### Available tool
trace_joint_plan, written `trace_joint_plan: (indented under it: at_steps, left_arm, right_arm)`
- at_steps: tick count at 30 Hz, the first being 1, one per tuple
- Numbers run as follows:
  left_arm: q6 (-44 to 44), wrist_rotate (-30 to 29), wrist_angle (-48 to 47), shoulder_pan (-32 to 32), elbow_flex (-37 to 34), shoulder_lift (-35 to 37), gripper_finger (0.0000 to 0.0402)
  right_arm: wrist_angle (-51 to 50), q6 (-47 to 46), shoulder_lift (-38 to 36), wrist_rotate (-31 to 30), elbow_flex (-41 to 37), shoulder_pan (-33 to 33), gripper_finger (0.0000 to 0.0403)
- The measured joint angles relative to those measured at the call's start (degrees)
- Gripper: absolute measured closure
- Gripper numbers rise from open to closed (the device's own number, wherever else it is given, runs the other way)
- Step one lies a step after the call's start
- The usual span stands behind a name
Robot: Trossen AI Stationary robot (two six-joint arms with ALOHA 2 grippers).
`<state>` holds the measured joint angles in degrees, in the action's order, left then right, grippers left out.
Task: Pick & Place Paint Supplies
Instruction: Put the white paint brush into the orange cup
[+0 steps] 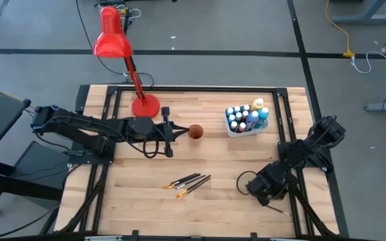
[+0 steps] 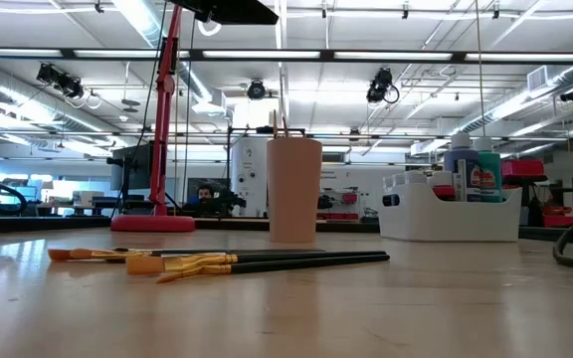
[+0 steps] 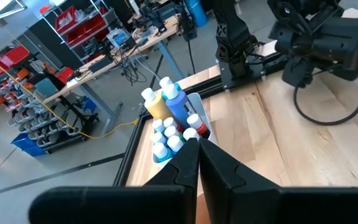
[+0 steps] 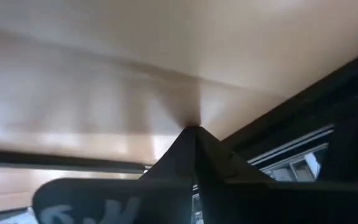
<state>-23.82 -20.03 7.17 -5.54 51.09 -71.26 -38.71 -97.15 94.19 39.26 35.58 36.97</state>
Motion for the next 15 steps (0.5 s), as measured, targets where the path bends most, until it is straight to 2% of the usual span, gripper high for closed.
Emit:
trace_joint_plan:
  at_steps: [7, 11, 15]
  left_arm:
    - [-0.65, 0.20, 0.10, 0.00, 0.00, 0.00, 0.0379]
    - [-0.56, 0.19, 0.10, 0.01, 0.00, 0.00, 0.0379]
    - [1.48, 0.19, 0.14, 0.02, 0.00, 0.00, 0.0379]
  right_arm:
    - [-0.24, 7.85, -0.02, -4.30, 3.28, -0.17, 0.0400]
    - [-6.47, 14.88, -0.03, -13.92, 9.20, -0.76, 0.0401]
    - [-15.79, 23.51, -1.93, -24.17, 19.03, -0.64, 0.0401]
